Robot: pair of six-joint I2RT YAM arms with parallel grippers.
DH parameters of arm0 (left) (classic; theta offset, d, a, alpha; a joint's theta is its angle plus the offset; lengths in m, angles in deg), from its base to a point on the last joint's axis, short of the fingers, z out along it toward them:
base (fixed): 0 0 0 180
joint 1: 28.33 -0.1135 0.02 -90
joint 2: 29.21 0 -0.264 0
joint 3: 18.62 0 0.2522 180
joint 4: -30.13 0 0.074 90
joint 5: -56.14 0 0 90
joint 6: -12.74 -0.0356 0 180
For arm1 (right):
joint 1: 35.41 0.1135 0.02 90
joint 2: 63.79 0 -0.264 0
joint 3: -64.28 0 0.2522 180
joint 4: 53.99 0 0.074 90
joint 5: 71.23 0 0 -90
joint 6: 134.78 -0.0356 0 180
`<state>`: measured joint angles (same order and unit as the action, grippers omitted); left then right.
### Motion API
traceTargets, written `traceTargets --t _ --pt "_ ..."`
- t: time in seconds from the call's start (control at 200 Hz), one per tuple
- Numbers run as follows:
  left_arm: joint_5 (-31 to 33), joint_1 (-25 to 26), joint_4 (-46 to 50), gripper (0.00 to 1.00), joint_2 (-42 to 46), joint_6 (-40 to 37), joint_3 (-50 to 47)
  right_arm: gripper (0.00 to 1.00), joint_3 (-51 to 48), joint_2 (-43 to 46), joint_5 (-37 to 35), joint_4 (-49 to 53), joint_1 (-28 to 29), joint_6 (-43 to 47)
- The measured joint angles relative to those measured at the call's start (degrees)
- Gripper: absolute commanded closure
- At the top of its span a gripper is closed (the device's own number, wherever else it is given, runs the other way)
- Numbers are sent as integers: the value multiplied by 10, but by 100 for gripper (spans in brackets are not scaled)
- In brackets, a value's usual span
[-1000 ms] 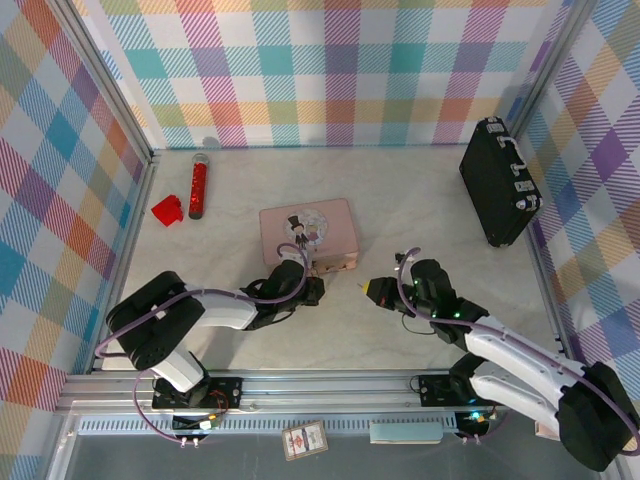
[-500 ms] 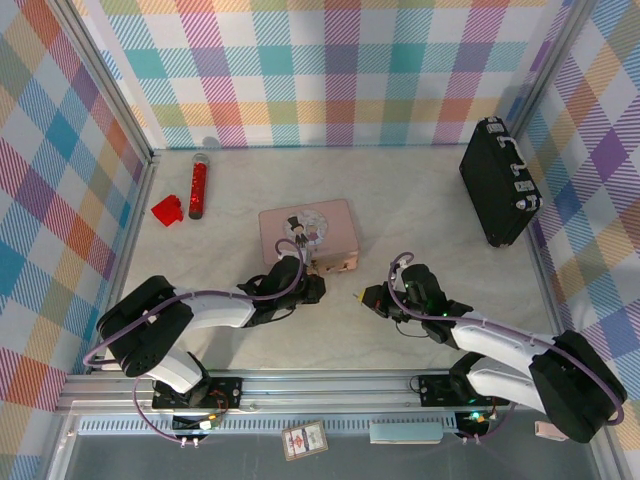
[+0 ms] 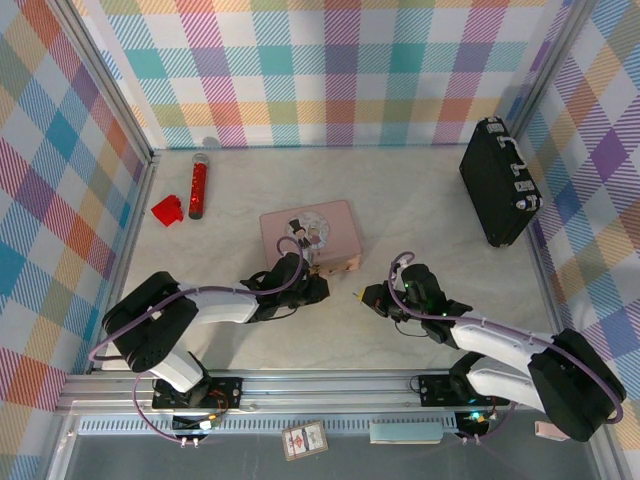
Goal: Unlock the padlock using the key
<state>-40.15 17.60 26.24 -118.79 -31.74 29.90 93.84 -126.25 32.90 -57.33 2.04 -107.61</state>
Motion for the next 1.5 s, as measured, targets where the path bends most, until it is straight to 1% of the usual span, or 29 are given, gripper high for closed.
traceTargets --t 0.155,0.43,0.66,0.945,1.13,1.5 --pt "-17 -7 -7 96 -2 19 0 100 0 -11 -2 -3 0 -7" --pt "-33 -11 -19 97 -4 59 0 100 0 -48 -1 -59 5 -33" --pt "-36 -11 -24 96 -4 81 2 100 0 -67 -1 -105 9 -54" --pt "-33 -11 -20 97 2 103 3 100 -2 -119 7 -176 24 -84" --pt "-31 -11 -21 97 7 125 2 100 -13 -124 7 -207 31 -102" --pt "-20 -12 -59 97 14 165 -16 100 -28 -163 7 -266 36 -139"
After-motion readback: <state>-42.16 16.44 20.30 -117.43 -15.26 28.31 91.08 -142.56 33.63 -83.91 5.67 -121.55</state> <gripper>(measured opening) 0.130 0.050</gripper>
